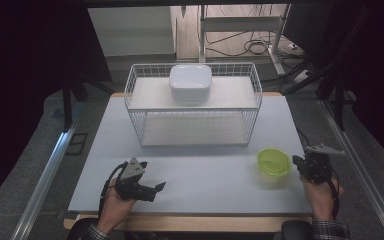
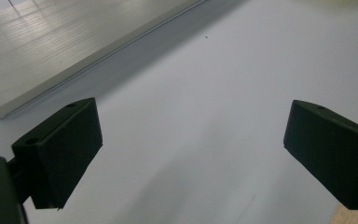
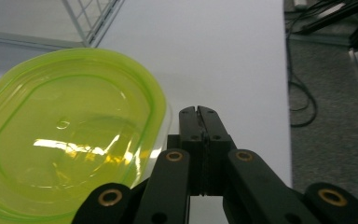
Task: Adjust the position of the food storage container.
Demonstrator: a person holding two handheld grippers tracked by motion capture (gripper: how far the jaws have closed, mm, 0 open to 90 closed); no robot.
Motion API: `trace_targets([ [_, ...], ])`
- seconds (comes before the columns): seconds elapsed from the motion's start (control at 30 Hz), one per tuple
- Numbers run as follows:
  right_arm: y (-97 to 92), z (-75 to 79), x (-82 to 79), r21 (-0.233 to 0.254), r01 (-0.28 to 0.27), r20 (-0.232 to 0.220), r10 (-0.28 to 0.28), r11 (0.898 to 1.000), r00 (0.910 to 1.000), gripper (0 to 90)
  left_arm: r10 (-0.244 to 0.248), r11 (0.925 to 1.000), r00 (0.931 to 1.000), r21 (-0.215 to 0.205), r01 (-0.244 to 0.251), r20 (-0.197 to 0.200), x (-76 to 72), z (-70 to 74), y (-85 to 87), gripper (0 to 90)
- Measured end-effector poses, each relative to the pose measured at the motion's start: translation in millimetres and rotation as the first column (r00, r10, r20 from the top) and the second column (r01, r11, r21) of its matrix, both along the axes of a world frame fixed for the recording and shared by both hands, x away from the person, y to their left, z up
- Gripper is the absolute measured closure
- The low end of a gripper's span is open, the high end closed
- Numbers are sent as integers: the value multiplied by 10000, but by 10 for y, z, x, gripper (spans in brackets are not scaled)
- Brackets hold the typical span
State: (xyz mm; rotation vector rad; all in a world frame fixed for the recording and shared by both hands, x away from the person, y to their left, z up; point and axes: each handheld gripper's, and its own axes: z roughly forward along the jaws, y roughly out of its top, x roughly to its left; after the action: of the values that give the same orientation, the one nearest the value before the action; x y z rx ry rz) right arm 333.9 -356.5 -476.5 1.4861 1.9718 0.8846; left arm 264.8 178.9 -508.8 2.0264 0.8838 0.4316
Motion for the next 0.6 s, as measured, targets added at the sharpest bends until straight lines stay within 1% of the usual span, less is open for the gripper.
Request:
trace_targets([
  [0.03, 6, -9, 5, 71, -27, -69, 28, 10000, 10000, 896, -1, 10000, 10000, 19, 1, -2, 0, -1, -2, 42],
  [0.1, 26, -24, 14, 57, -60, -157, 61, 10000, 9999, 895, -14, 10000, 10000, 54, 14, -6, 2, -2, -4, 43],
  [0.2, 42, -25, 16, 102, -43, -191, 45, 9999, 9998, 895, -11, 10000, 10000, 47, 11, -28, 1, -4, -8, 43],
  [0.33, 100, -29, 22, 290, -100, -297, 108, 9995, 9995, 895, -33, 10000, 10000, 88, 34, -62, 3, -8, -14, 44],
  [0.47, 189, -32, 30, 437, -273, -402, 291, 9987, 9988, 895, -43, 9999, 10000, 105, 44, -67, 3, -10, -20, 44],
  [0.6, 320, -39, 28, 668, -550, -549, 587, 9963, 9968, 894, -61, 9999, 10000, 138, 62, -65, 2, -11, -23, 44],
])
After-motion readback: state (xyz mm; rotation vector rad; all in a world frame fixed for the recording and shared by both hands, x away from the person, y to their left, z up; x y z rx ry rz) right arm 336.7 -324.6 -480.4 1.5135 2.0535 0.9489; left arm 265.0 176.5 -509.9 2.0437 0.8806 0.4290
